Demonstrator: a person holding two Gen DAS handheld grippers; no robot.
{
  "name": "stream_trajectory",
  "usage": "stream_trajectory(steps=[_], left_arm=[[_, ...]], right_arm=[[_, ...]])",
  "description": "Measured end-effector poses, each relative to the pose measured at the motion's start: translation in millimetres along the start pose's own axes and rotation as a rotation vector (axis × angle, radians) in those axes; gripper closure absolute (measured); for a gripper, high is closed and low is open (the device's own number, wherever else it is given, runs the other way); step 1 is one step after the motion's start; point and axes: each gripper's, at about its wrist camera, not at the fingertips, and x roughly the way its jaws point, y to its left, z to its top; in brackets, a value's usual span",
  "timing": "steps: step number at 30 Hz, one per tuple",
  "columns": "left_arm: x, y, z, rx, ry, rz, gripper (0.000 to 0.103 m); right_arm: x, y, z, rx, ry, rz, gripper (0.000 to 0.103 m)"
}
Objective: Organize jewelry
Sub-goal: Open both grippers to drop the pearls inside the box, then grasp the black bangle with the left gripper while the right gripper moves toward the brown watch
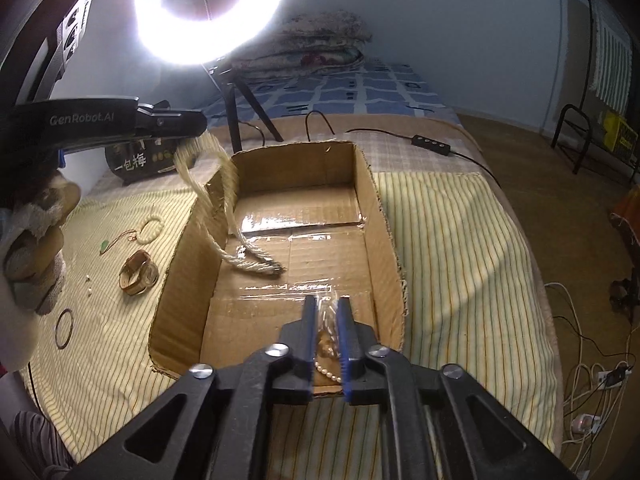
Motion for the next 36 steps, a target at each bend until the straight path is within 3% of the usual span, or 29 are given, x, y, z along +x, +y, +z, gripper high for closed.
stream_trajectory(steps=[1,3,4,5,8,23,30,36], left_arm=[[-0.6,0.3,0.6,0.000,0.004,-0.003,0.094],[-2.2,1.4,1.6,-0.001,0.006,-0.003,0.058],[-5.3,1.7,1.9,0.000,-0.007,-0.001,0.051],[-8.2,1.3,2.1,0.002,-0.017,0.004,0.047],[-15.3,2.3,2.4,0.009,-0.022,0.023,0.040],[-60.3,17.1,-3.0,0.014,-0.052,0.060,0.037],[-110.1,45.7,-11.7,0.026,-0.099,0.130,0.037],[-158.7,85.2,-31.2,0.005,-0.140,0.207,0.037]], right_arm=[[-1.6,2.1,-0.3,-0.006,-0.008,-0.001,0.067],[-5.3,7.7,-0.7,-0.019,-0.021,-0.004,0.044],[-7.1,9.9,-0.5,-0.022,-0.029,-0.004,0.024],[-9.7,12.1,-0.2,-0.026,-0.041,-0.010,0.015],[-18.7,18.0,0.0,-0.036,-0.084,-0.044,0.000],[-42.9,44.9,2.7,-0.065,-0.097,-0.067,0.000],[-62.1,54.3,3.8,-0.041,-0.109,-0.037,0.000],[-75.6,74.6,3.8,-0.075,-0.164,-0.066,0.000]])
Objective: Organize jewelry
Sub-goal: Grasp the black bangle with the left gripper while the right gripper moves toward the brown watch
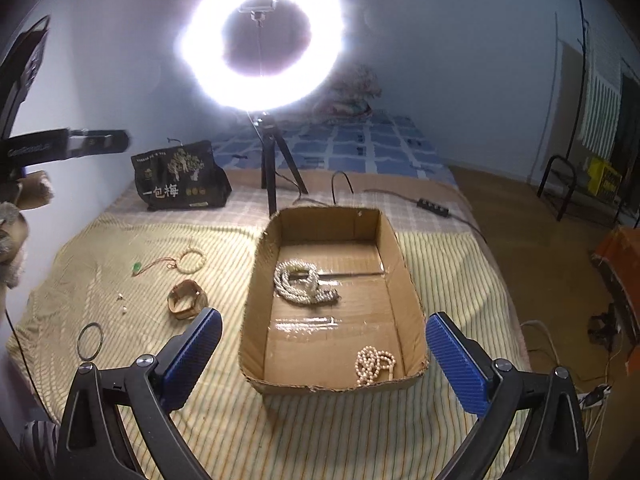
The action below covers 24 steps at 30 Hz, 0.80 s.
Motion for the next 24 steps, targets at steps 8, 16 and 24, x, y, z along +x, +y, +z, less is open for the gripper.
stream_trajectory(steps=[8,16,24], left_arm=[[-36.5,67.6,-41.2,-0.084,0.023,0.088,0.037],[-59.2,123.3,-96.3,-0.143,0.065,0.146,0.037],[-57.7,160.7,-153.5,-0.247,0.149,0.132,0.037]], right_arm=[[-4.6,31.7,4.2,-0.030,-0.010,0.058,0.000],[7.0,65.8,6.0,-0.129,0.032,0.065,0.000],[32.8,86.8,8.7,-0.096,0.151,0.143,0.012]])
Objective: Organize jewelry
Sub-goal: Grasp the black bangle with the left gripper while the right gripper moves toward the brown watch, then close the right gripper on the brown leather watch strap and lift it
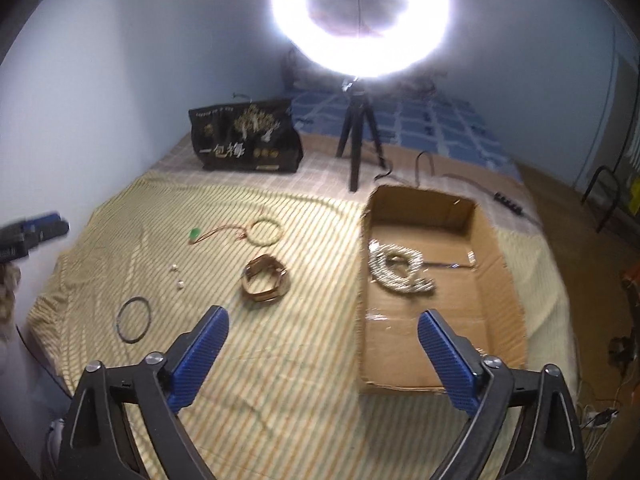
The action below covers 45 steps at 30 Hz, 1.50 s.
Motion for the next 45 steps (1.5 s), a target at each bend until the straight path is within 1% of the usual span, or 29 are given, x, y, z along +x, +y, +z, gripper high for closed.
stream_trajectory(steps=[1,2,4,5,7,8,10,13,16,23,26,35,37,39,42,45], left_arm=[[2.7,2.1,-4.6,-0.006,0.012,-0.004,0.037],[6.5,4.6,-11.4,-0.014,0.031,-0.011,0.041],[14.2,7.5,-23.3,-0.023,0.071,-0.030,0.047],[19.0,8.0,-28.6,-0.029,0.091,-0.042,0.047],[29.5,9.5,-39.8,-0.045,0.133,-0.054,0.054],[34.8,10.4,-44.0,-0.054,0.153,-0.060,0.060],[44.8,12.3,-53.2,-0.070,0.192,-0.073,0.061],[58.0,14.0,-63.9,-0.097,0.230,-0.088,0.061],[68.7,14.3,-69.6,-0.106,0.257,-0.098,0.067],[89.0,15.9,-77.4,-0.113,0.294,-0.106,0.068],[96.1,16.9,-80.2,-0.116,0.308,-0.112,0.073],[111.1,15.4,-80.6,-0.114,0.325,-0.120,0.074],[115.8,17.0,-80.6,-0.120,0.332,-0.118,0.077],[119.9,18.4,-80.5,-0.123,0.335,-0.109,0.084],[122.5,17.0,-80.2,-0.102,0.326,-0.085,0.091],[123.0,13.4,-80.9,-0.066,0.306,-0.060,0.096]], right_arm=[[4.6,1.8,1.2,0.007,0.016,0.009,0.016],[9.0,3.0,2.4,0.017,0.034,0.021,0.019],[18.1,5.5,5.1,0.040,0.065,0.045,0.023],[22.9,7.3,6.5,0.050,0.081,0.057,0.025],[32.2,10.3,9.1,0.064,0.110,0.074,0.029],[37.5,12.1,10.1,0.069,0.125,0.082,0.032],[48.0,14.9,11.7,0.081,0.158,0.104,0.035],[65.2,17.4,14.5,0.108,0.210,0.133,0.041],[83.4,17.3,16.8,0.147,0.261,0.156,0.047],[119.2,17.5,22.7,0.232,0.333,0.191,0.058],[134.1,20.0,24.4,0.243,0.360,0.170,0.061],[157.8,22.7,28.2,0.254,0.394,0.124,0.067],[162.8,23.6,27.8,0.253,0.403,0.116,0.067],[167.9,24.1,27.1,0.250,0.412,0.107,0.067],[174.8,23.9,25.8,0.254,0.423,0.101,0.068],[183.1,25.2,25.3,0.256,0.432,0.098,0.068]])
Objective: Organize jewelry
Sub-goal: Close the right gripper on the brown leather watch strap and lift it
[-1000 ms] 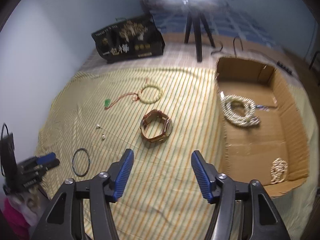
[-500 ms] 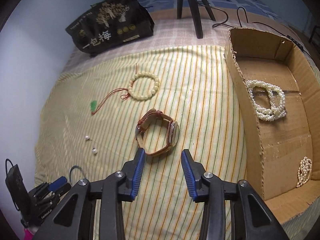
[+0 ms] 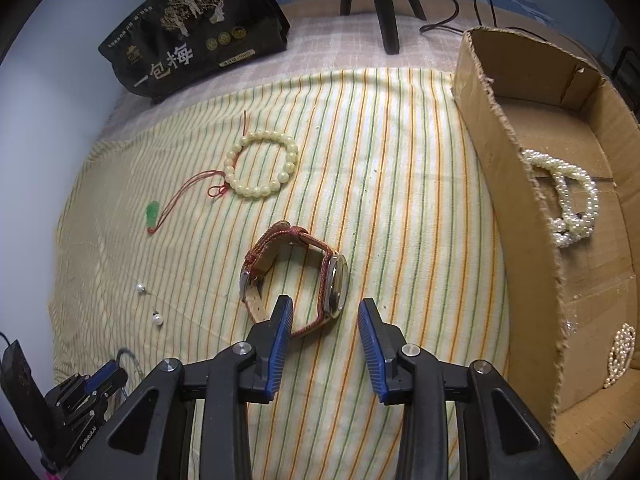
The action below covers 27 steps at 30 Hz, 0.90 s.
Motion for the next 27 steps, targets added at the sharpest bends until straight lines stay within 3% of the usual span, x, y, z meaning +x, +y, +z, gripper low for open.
stream_trajectory(steps=[6,13,27], left_arm=[[0.1,3.9,0.2,-0.039,-0.015,-0.013,0.101],[-9.3,9.0,-2.4,-0.098,-0.028,-0.053,0.101],[-49.3,1.3,-7.8,-0.109,-0.088,-0.087,0.102]], right_arm=[[9.2,5.6,2.6,-0.023,0.004,-0.026,0.071],[8.8,5.3,1.6,-0.027,-0.005,-0.032,0.092],[-22.0,5.5,-18.8,-0.026,-0.074,0.020,0.093]])
